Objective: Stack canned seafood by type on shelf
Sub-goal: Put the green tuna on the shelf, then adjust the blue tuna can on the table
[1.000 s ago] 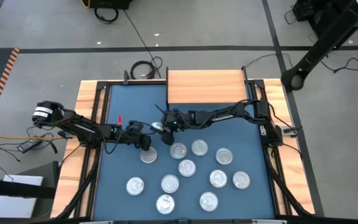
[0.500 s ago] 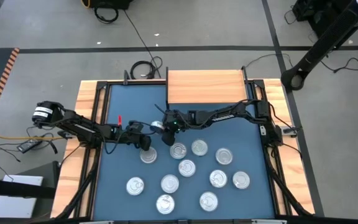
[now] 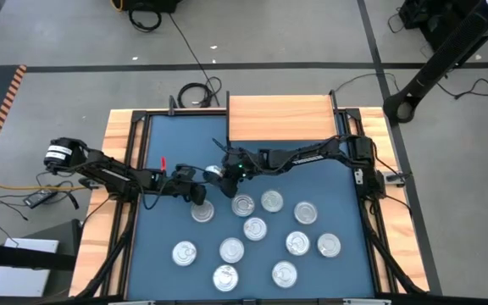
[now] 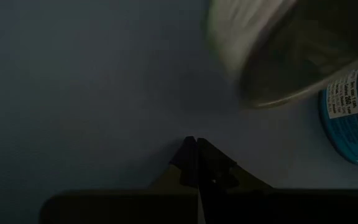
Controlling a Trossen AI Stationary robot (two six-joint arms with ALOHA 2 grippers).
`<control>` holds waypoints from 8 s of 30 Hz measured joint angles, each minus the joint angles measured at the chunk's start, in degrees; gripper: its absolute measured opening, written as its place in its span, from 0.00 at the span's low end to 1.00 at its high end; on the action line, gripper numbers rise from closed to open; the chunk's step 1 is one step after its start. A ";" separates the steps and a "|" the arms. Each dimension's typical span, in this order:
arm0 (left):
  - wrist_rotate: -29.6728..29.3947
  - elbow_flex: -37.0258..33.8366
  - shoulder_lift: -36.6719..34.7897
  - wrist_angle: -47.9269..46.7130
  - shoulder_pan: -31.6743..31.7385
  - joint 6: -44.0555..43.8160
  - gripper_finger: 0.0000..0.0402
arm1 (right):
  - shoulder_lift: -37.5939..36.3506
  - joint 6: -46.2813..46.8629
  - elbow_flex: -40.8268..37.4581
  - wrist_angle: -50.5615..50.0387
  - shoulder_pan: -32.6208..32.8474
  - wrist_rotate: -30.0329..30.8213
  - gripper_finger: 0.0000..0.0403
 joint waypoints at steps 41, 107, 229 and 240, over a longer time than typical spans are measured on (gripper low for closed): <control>2.10 0.00 0.00 3.96 0.00 -0.02 0.00 | -24.34 62.95 -33.60 40.26 3.86 45.50 0.33; 1.95 0.02 -0.02 6.49 0.00 0.00 0.00 | -20.69 56.56 -32.33 39.42 -3.26 23.90 0.52; 35.75 34.09 14.37 15.77 9.14 -10.07 0.11 | -72.09 70.80 -58.27 -22.58 45.17 28.75 0.44; 60.30 63.84 40.62 18.02 8.46 -13.02 0.08 | -74.16 80.63 -58.29 -35.24 54.35 33.23 0.43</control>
